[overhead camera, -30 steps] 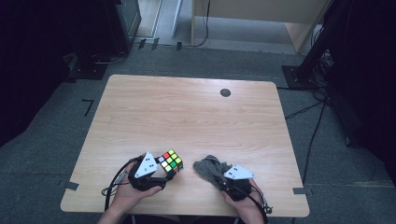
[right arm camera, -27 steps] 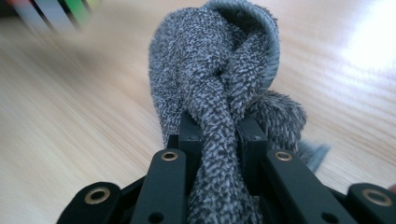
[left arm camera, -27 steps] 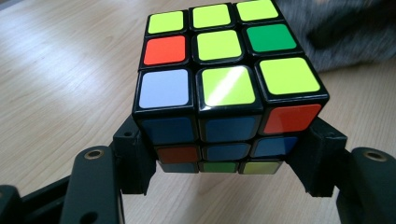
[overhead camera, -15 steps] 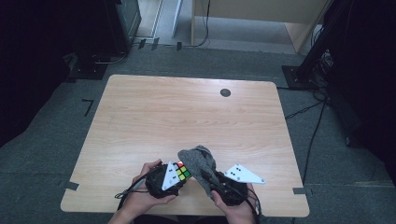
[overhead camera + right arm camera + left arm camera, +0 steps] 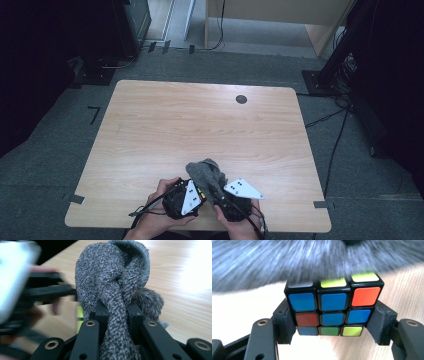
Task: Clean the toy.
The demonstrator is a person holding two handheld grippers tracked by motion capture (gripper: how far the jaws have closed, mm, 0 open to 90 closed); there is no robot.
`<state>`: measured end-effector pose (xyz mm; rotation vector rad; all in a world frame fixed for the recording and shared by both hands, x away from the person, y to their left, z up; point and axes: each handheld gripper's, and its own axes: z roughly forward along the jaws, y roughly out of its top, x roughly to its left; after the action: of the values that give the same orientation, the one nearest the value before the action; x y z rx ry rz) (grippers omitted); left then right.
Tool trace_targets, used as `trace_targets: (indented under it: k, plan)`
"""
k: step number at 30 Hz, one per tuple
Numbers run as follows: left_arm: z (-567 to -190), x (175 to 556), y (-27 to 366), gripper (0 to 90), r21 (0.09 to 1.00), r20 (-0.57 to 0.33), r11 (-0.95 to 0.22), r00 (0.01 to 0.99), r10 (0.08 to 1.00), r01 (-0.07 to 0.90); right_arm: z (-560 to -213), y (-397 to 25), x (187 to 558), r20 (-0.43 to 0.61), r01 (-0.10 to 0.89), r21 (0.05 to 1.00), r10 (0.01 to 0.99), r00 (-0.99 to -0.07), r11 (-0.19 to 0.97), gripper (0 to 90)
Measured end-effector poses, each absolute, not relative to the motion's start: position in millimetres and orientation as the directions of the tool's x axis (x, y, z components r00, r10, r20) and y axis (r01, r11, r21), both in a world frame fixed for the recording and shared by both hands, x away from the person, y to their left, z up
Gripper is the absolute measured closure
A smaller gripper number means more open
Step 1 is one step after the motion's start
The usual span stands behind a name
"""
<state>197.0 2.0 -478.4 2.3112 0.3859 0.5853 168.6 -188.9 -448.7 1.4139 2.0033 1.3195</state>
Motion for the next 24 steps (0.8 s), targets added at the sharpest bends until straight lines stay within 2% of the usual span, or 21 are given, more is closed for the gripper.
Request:
trace_targets:
  k: [5, 9, 13, 15, 21, 24]
  plan:
    - [-478, 201, 7, 34.0, 0.708, 0.293, -0.696, 0.848, 0.441, 0.117, -447, -210, 173, 0.244, 0.55, 0.835, 0.893, -0.378, 0.004, 76.8]
    - [-478, 199, 4, 34.0, 0.709, 0.297, -0.695, 0.845, 0.444, 0.116, -434, -199, 163, 0.266, 0.513, 0.858, 0.845, -0.464, 0.011, 76.7]
    - [-476, 194, -1, 34.0, 0.714, 0.307, -0.694, 0.85, 0.428, 0.091, -436, -175, 156, 0.196, 0.488, 0.866, 0.826, -0.529, 0.107, 76.6]
    - [-476, 194, 0, 34.0, 0.712, 0.306, -0.697, 0.852, 0.424, 0.091, -440, -177, 159, 0.179, 0.479, 0.871, 0.836, -0.518, 0.11, 76.6]
    - [-473, 198, 6, 34.0, 0.734, 0.275, -0.669, 0.852, 0.445, 0.113, -445, -207, 169, 0.162, 0.5, 0.864, 0.909, -0.384, 0.057, 76.5]
    - [-475, 198, 4, 34.0, 0.725, 0.285, -0.68, 0.853, 0.437, 0.107, -435, -205, 163, 0.158, 0.457, 0.888, 0.891, -0.426, 0.061, 76.2]
